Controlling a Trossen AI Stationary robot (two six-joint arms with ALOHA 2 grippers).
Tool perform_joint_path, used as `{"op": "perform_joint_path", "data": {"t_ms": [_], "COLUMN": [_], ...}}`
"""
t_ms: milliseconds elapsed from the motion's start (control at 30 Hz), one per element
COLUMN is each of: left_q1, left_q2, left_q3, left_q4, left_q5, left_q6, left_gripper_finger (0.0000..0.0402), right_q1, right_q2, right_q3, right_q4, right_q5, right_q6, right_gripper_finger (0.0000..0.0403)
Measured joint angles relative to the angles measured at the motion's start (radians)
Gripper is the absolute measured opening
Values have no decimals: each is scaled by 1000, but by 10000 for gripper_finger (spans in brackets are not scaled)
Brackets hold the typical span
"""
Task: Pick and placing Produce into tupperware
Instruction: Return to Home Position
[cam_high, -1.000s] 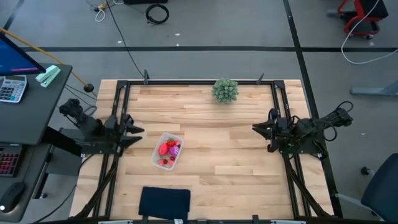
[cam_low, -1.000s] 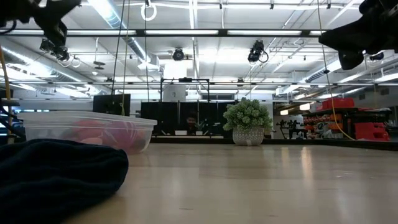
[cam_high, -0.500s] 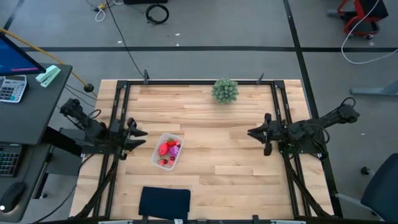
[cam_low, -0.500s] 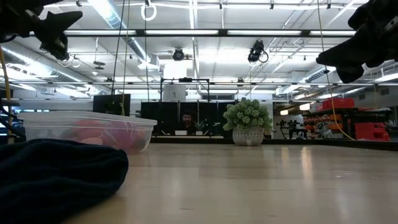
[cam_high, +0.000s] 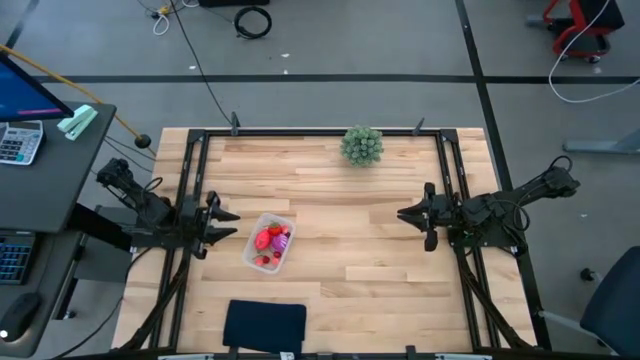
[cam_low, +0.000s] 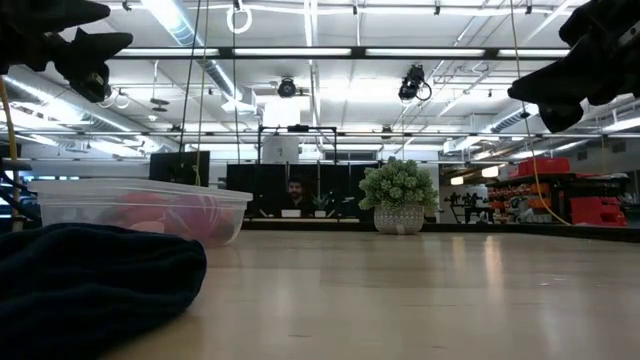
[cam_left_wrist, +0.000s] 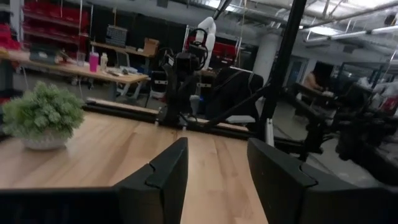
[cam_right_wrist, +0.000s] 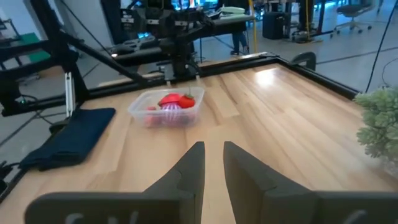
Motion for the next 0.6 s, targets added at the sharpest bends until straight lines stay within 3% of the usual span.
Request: {"op": "perform_joint_path", "data": {"t_ms": [233,467,600], "left_q1": [0,0,0], "left_q2": [0,0,0], "left_q3": [0,50,58], "left_q4": [20,22,9], "left_q5": [-2,-137,-142], "left_q6": [32,12,26], "left_gripper_finger": [172,172,172], "right_q1": [1,0,0], "right_q2": [0,0,0], "right_q3": [0,-49,-69], "right_q4": [-35,14,61], "right_q5": [-5,-5,-2], "right_q6": [3,41,20], "right_gripper_finger": [67,66,67]}}
